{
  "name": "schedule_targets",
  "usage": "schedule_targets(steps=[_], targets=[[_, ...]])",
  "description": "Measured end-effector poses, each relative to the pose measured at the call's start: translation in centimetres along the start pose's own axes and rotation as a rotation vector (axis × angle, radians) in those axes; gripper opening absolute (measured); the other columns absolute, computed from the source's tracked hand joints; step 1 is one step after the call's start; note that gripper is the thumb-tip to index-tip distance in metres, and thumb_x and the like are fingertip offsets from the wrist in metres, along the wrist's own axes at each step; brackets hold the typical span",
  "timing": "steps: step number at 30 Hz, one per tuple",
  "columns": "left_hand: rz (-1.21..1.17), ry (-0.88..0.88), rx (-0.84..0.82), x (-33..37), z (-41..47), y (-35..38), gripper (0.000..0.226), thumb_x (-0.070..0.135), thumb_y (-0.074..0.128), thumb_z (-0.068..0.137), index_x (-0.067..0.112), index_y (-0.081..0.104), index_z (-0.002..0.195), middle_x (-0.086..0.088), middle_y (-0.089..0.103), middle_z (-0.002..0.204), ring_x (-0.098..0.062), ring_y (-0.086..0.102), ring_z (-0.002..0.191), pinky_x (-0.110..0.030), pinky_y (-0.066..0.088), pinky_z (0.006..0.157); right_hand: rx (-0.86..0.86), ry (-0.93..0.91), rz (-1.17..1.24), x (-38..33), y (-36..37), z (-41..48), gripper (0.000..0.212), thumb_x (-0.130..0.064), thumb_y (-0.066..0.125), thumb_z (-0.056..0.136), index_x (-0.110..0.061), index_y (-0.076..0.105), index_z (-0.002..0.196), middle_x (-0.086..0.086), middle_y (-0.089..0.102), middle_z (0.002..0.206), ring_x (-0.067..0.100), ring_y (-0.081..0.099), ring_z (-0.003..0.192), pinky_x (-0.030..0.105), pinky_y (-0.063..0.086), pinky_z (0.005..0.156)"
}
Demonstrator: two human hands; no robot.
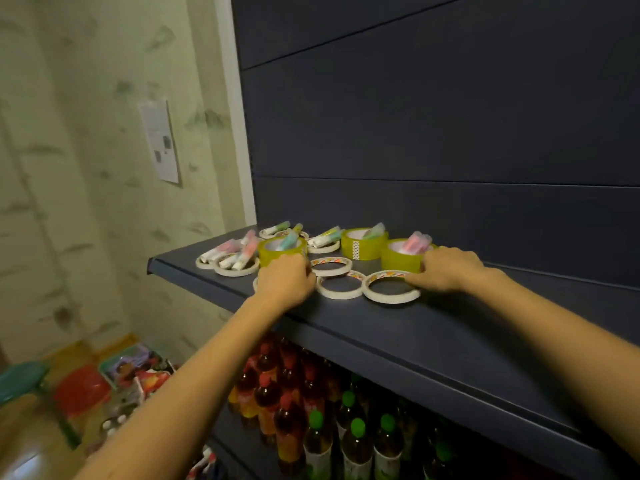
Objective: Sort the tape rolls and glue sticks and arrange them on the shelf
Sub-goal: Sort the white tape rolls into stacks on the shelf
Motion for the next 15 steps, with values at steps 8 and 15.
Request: schedule_targets(steps=[8,15], targets=[[-0.014,0.27,-0.169,0.6,6.4,3.6,0.026,0.038,0.06,0.087,0.017,0.069,0.1,-0.006,0.068,0.104,-0.024,0.062,0.098,-0.033,0.051,0.077,0.07,0.162,-0.04,1.8,-1.6,-0.2,0.052,-0.062,0.042,0.087,-0.018,0.066,0.099,0.008,0.063,0.108,0.028,0.059,0.099,0.031,0.036,0.072],[-0.06,0.532,-0.095,1.5,8.1,2.9,0.022,0.039,0.066,0.082,0.019,0.073,0.085,-0.003,0.07,0.086,-0.021,0.063,0.085,-0.031,0.045,0.067,0.128,0.352,0.028,3.2,-1.4,-3.1,0.053,-0.066,0.041,0.085,-0.02,0.066,0.074,0.002,0.057,0.078,0.023,0.053,0.076,0.03,0.038,0.066]])
Point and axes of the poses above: each hand's wrist, its own z-axis towards the middle knuckle, its own y-axis out of the palm, x = y × z, the point moved 6 cm from there along z, towards the middle knuckle
